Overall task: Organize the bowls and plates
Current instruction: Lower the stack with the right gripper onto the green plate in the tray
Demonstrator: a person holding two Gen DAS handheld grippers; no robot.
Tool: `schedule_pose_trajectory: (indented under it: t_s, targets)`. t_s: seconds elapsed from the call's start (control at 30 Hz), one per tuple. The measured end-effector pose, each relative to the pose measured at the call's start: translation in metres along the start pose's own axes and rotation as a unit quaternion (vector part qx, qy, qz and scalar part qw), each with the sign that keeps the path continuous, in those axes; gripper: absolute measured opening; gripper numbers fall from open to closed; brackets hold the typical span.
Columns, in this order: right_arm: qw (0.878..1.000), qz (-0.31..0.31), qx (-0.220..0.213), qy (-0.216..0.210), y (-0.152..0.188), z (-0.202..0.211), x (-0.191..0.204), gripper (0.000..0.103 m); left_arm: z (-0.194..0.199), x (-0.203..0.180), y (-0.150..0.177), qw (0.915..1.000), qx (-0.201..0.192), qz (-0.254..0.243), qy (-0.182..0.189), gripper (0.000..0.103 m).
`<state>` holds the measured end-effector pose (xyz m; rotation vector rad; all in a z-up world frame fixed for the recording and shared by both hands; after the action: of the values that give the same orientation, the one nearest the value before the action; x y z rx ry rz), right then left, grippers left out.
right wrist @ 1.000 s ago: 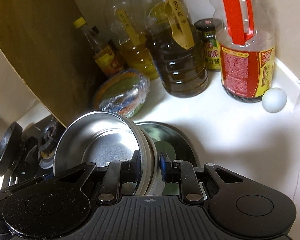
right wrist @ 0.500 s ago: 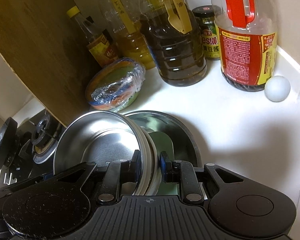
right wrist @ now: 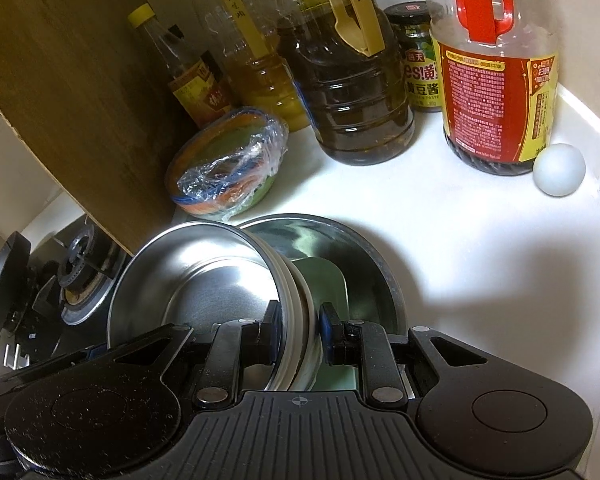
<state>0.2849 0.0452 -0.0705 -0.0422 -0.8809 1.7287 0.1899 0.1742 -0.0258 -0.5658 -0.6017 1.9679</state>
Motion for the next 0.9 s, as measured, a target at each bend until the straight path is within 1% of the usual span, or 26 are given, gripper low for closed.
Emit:
schedule_pose_trajectory:
  t_s: [0.57,0.73,0.9]
  targets:
    - [1.0,0.0,0.001,-0.009,0.0005,0.0017,-0.0012,0.022,-0.0029,0.0038,0.0011,0.9999,0.002,0.003,0.01,0.022]
    - [1.0,0.001,0.003,-0.014,0.0004,0.0025,-0.0023,0.022,0.001,0.0023,-0.0002,0.9999,-0.015,-0.008,0.0,0.022]
    - [1.0,0.005,-0.001,-0.021,-0.001,0.0056,-0.0026,0.025,0.0052,0.0059,-0.0032,0.9998,-0.021,-0.004,0.003,0.022]
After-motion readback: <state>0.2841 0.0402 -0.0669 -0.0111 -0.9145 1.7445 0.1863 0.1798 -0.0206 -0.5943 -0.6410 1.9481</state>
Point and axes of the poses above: each gripper's, at about its wrist camera, not at the fingertips, and z roughly against the way its jaws point, x to its left, y to its underside, the point moved 1 cm from there along -z, roughly the way its jaws point, and after that the axes turned 1 degree about -x, right-handed, at the moved point
